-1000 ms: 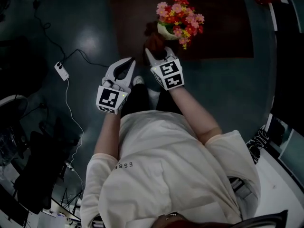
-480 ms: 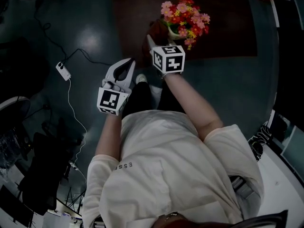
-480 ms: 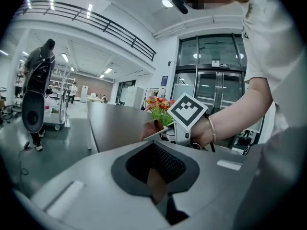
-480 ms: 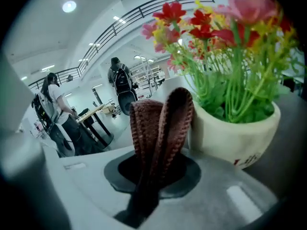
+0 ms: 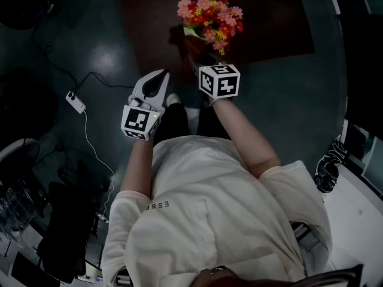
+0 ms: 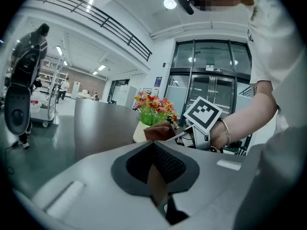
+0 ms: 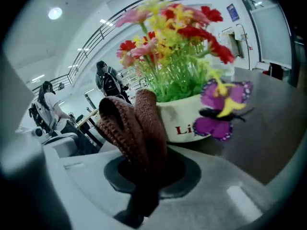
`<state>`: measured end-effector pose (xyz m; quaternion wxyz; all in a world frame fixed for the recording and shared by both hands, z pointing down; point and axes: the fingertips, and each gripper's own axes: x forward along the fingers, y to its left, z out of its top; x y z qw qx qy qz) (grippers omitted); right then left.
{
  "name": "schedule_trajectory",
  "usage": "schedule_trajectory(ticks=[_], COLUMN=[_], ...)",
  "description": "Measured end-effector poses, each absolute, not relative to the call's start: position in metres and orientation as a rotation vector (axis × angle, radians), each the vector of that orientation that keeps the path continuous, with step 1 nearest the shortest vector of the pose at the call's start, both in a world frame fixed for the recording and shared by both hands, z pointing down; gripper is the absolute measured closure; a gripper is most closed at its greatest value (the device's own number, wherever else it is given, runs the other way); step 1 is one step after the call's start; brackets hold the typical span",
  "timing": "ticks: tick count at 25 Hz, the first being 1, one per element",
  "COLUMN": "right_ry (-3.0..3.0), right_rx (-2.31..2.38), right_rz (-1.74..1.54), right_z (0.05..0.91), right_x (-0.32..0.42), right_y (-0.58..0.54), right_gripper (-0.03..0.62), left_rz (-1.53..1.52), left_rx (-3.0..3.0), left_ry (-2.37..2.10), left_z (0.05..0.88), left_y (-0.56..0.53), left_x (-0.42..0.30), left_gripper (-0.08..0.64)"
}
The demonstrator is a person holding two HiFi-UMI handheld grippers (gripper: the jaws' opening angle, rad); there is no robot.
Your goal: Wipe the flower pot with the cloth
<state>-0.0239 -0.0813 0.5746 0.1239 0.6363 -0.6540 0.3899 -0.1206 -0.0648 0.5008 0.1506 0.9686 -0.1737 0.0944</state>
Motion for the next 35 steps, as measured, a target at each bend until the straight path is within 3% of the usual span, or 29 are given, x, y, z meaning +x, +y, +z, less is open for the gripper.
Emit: schedule_trajectory(ticks=[7,13,19,23,28,35], right_ry=[-1.921,-1.806,-1.657,-1.658,-1.698,-1.730], right_rx=[1.766,1.700,1.828,1.837,1.795,1.724], right_rz=[1.139,1.013,0.966,0.916,0.899,0.821], right_z=[0.575,0.583,0.573,0.557,0.552,0.551], right_x=[-0.018,0.018,0.097,0.132,0.153,0.179], right_y=[-0.035,0.027,0.040,0.020,-0.007,-0.031], right_gripper=[0.545,0.545,0.546,0.545,0.546,0.545], left_rz=[0.315,0.305,0.368,0.427,0.553,0.697], left_rx=[2.790,2.848,2.945,3.025,3.054,3.020], left_ry=[-0.500,-0.435,-0.291,-0.291,-0.164,0.084], left_z=[0.499,0.491,0.502,0.508,0.529,0.555], left_y=[-0.066,-0.079,-0.086,-0.099,-0.113,-0.119], left_x=[-0.107,-0.083,-0.044,-0.016,0.015,0.047], left_gripper=[0.543,0.478,0.271,0.056,-0.002,-0.023])
